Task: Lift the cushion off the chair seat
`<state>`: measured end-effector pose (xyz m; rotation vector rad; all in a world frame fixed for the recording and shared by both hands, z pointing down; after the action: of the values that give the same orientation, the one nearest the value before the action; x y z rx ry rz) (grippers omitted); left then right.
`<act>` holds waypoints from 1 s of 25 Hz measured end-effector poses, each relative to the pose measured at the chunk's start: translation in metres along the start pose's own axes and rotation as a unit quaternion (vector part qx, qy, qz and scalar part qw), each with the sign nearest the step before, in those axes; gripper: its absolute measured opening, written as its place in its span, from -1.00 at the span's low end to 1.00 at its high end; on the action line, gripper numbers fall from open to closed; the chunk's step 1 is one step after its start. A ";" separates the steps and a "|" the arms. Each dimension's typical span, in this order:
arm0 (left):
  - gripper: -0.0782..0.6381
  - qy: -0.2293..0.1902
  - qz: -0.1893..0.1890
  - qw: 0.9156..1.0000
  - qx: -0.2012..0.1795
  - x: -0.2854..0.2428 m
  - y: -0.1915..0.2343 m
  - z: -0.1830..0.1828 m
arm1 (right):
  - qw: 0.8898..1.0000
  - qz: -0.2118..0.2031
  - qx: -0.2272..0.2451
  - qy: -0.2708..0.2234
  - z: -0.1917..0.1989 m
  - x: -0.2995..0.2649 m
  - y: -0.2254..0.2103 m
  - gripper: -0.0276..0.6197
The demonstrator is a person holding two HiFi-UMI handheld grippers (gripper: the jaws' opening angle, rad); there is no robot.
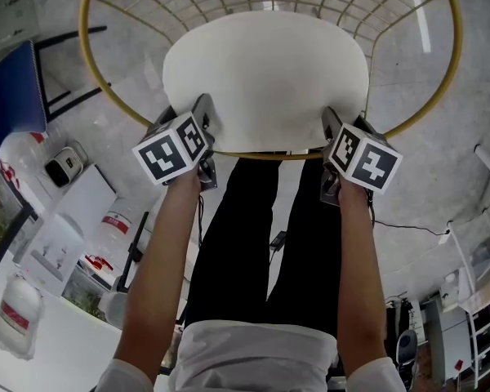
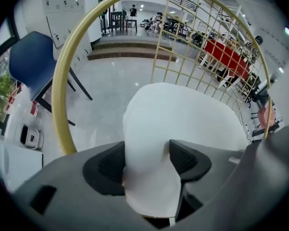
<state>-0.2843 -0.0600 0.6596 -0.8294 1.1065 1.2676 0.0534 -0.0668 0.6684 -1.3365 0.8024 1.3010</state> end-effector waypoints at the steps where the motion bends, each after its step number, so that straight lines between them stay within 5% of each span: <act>1: -0.02 -0.002 0.001 1.000 -0.001 0.002 0.001 0.000 | 1.000 0.001 0.000 0.000 0.000 0.001 -0.001 -0.08; 12: -0.39 -0.024 0.020 0.999 -0.034 0.017 0.005 0.003 | 0.998 0.000 0.055 -0.005 0.001 0.015 -0.001 -0.47; 25: -0.46 -0.037 0.039 0.997 -0.055 0.036 -0.003 0.010 | 0.996 -0.014 0.082 -0.027 0.001 0.043 0.001 -0.62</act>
<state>-0.2818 -0.0402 0.6276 -0.8214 1.0256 1.4250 0.0598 -0.0578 0.6264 -1.1732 0.8316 1.2181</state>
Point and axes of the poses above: the fingertips, and each gripper's own axes: x backward along the fingers, y to its left, z out of its underside, the point moved 8 cm from there along x, backward along the fingers, and after that the axes turned 7 degrees about -x, right-handed, at the moved point
